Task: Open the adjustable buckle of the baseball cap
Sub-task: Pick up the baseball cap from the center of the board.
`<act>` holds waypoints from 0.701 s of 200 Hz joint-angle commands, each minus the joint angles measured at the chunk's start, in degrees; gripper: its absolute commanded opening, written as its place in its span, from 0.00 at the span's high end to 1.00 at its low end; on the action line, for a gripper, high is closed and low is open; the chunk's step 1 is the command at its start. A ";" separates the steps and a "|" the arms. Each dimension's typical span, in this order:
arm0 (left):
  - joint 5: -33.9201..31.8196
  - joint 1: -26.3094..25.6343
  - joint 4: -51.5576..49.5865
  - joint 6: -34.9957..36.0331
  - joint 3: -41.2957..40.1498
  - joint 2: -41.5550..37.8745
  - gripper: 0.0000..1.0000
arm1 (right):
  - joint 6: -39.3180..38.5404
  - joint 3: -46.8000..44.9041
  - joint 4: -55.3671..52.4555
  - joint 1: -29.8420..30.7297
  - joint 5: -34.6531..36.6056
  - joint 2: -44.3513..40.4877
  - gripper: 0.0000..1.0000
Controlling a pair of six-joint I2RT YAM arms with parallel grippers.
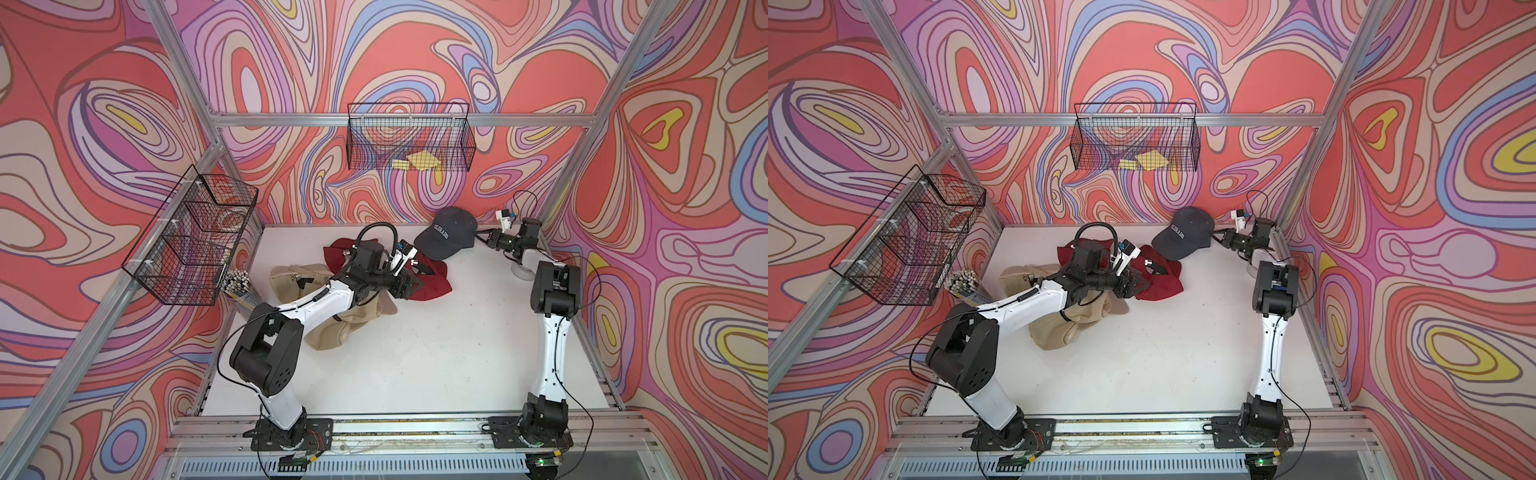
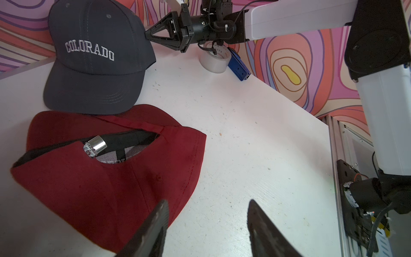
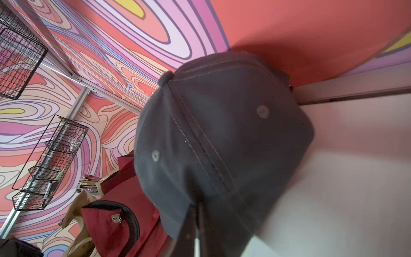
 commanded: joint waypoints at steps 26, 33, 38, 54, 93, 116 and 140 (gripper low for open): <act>-0.25 -0.20 -0.62 1.48 -0.95 -3.70 0.43 | 2.83 -8.36 9.38 1.60 1.70 -9.98 1.00; -0.34 -0.19 -0.60 1.48 -1.30 -4.25 0.43 | 2.28 -10.14 9.74 1.92 2.15 -11.96 1.00; -0.36 -0.19 -0.54 1.48 -1.62 -4.68 0.43 | 1.98 -11.60 10.09 2.15 2.57 -13.41 1.00; -0.25 -0.19 -0.19 1.24 -2.71 -6.15 0.43 | 1.53 -16.38 11.33 2.75 3.99 -17.87 1.00; 0.09 -0.16 -0.41 1.34 -5.58 -10.04 0.43 | 0.34 -27.16 12.29 5.35 8.04 -28.24 1.00; 1.11 -0.19 -0.84 2.53 -6.53 -11.78 0.39 | -3.02 -31.26 7.76 8.20 12.43 -34.38 1.00; 0.95 -0.69 2.06 5.50 -8.87 -14.22 0.30 | -5.29 -34.68 2.56 11.02 17.45 -40.88 1.00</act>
